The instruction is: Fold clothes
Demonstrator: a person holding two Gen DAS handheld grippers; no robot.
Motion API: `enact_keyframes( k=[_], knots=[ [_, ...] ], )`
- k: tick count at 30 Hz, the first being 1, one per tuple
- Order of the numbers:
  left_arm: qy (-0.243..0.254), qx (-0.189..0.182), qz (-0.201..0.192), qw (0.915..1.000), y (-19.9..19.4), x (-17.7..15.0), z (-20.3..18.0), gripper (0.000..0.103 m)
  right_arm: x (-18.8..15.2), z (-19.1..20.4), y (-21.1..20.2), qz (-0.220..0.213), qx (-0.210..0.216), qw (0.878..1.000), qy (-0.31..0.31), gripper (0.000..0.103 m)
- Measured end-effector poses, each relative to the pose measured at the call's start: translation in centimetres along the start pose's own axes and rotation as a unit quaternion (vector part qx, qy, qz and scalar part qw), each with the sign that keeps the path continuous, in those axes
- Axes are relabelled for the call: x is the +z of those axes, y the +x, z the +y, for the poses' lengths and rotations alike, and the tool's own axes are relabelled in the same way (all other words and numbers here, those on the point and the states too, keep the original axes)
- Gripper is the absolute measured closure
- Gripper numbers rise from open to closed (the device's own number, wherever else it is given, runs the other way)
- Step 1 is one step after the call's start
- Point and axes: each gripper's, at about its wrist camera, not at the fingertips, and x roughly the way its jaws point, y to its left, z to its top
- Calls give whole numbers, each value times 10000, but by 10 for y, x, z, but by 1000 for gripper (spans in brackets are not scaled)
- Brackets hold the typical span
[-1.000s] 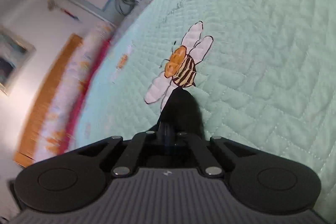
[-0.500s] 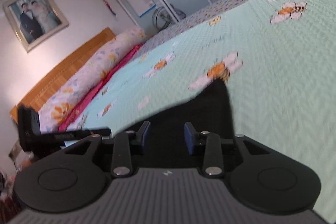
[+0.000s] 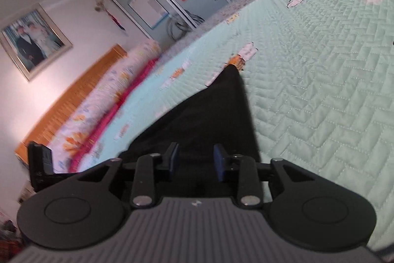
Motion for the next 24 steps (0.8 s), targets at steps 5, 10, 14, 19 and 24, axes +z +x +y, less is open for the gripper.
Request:
enact_keyframes(
  k=[5,10,14,19,24],
  knots=[
    [222,142,387,9989,15,-11,1,12,-16,-16,7,211,-310,9992,118,69],
    [2,-42,370,9993,6,-9,11,12,-7,-4,-3,120,-372,9992,-26,66],
    [90,-123,184,9997,-15,-7,9,14,-5,1,-5,181,-115,9998,-11,63],
    [432,66,557,9975,2,-21,3,11,-19,-7,5,374,-316,9988,2,64],
    [-171,-92,522,9984,-5,-19,25,13,-14,6,-1,403,-367,9982,-255,59]
  ],
)
